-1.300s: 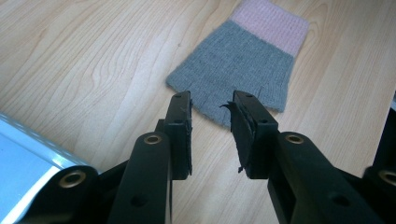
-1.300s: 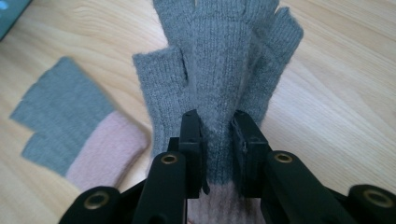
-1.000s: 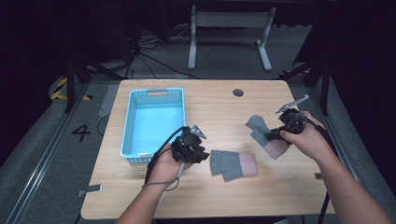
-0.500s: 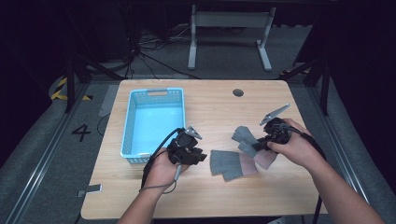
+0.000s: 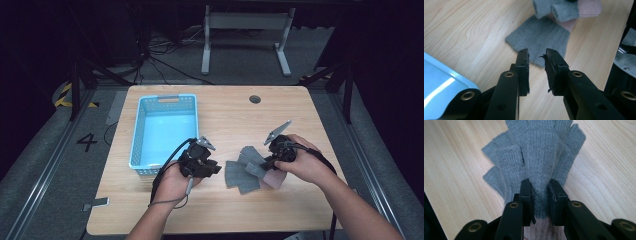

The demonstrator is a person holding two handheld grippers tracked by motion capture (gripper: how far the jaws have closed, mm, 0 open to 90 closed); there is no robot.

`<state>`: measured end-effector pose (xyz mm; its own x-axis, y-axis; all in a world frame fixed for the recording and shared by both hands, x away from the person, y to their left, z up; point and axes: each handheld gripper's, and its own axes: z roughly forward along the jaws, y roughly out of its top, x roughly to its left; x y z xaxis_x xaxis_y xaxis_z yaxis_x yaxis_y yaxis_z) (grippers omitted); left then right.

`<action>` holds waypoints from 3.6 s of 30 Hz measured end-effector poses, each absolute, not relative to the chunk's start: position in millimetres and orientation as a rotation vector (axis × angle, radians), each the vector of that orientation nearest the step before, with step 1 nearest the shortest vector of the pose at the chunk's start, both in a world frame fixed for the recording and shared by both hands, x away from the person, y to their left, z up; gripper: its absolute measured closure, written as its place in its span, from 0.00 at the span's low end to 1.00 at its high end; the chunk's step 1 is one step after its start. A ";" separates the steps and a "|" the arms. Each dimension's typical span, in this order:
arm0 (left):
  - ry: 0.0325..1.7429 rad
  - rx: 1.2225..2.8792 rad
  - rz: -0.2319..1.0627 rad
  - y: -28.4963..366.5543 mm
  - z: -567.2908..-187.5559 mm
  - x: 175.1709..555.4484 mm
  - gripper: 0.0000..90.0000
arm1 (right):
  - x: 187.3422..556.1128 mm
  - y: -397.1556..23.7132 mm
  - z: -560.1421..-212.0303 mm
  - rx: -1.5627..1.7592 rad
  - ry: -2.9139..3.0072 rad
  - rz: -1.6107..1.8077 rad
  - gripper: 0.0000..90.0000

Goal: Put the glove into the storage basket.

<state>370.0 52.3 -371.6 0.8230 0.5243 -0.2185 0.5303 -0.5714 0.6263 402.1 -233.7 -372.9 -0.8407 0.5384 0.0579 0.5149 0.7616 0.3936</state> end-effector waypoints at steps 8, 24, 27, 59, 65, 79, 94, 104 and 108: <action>0.744 2.302 0.006 48.2 -374.0 372.2 0.86 | 398.9 -226.4 -384.7 0.832 2.917 0.593 0.84; 0.722 2.344 -0.010 35.3 -386.6 376.1 0.95 | 391.7 -215.6 -410.9 0.820 2.916 0.618 0.75; 0.758 2.352 -0.021 33.8 -386.6 376.6 0.98 | 388.6 -217.1 -410.9 0.834 2.898 0.653 0.69; 0.781 2.438 -0.028 7.4 -404.2 386.3 0.74 | 365.5 -293.6 -395.5 1.061 2.756 0.685 0.66; 0.774 2.475 -0.039 0.7 -412.1 387.1 0.72 | 369.9 -303.0 -406.4 1.103 2.771 0.637 0.69; 0.770 2.567 -0.049 -11.3 -428.0 390.1 0.67 | 368.9 -301.1 -417.3 1.068 2.842 0.564 0.69; 0.745 2.601 -0.065 -20.2 -433.4 391.9 0.73 | 364.8 -288.2 -417.0 0.968 2.873 0.618 0.77; 0.732 2.621 0.011 -25.5 -429.6 387.0 0.94 | 364.3 -278.7 -415.5 0.940 2.865 0.585 0.92; 0.720 2.629 0.014 -26.1 -426.2 384.2 0.95 | 363.2 -280.5 -412.4 0.950 2.850 0.598 0.94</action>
